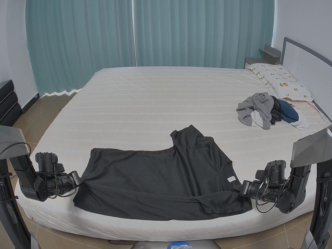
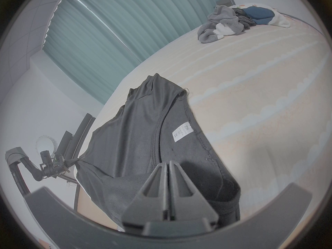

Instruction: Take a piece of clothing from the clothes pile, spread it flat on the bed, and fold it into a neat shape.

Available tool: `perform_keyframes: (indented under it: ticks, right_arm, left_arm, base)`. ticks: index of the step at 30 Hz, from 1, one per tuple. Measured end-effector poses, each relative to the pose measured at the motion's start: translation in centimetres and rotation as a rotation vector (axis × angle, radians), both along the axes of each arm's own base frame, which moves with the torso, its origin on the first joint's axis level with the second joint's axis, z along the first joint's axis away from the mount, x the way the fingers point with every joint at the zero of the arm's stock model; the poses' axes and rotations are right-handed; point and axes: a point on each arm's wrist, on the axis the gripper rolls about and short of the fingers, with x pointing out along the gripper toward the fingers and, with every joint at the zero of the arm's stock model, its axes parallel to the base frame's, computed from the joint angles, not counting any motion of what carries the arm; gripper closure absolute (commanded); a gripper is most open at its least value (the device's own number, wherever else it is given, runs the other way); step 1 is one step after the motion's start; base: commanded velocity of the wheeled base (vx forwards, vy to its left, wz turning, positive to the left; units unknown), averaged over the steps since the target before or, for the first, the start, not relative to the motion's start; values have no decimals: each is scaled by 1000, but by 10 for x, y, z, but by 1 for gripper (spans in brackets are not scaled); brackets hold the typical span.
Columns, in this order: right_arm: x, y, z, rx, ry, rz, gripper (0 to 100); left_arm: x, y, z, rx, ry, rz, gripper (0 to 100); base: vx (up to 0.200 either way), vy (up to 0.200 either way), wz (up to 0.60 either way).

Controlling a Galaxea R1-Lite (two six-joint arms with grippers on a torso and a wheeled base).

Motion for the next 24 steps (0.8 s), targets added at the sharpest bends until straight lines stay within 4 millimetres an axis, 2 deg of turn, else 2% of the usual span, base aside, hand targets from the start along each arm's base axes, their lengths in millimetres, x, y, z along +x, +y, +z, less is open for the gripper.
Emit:
perform_keyframes:
  ticks: [9,14,15,24]
  right_arm:
    - [-1,-10,3,22,-26,-37,100]
    - [-10,-13,8,43,-46,-27,100]
    - [-12,-13,9,47,-51,-23,100]
    - [-18,-12,7,47,-34,-12,100]
  left_arm:
    - [0,0,-1,5,2,-2,100]
    - [0,0,-1,5,4,-1,100]
    - [0,0,-2,4,5,-2,0]
    - [1,1,-2,3,3,2,0]
  base:
    - [0,0,0]
    - [0,0,0]
    - [0,0,0]
    - [0,0,0]
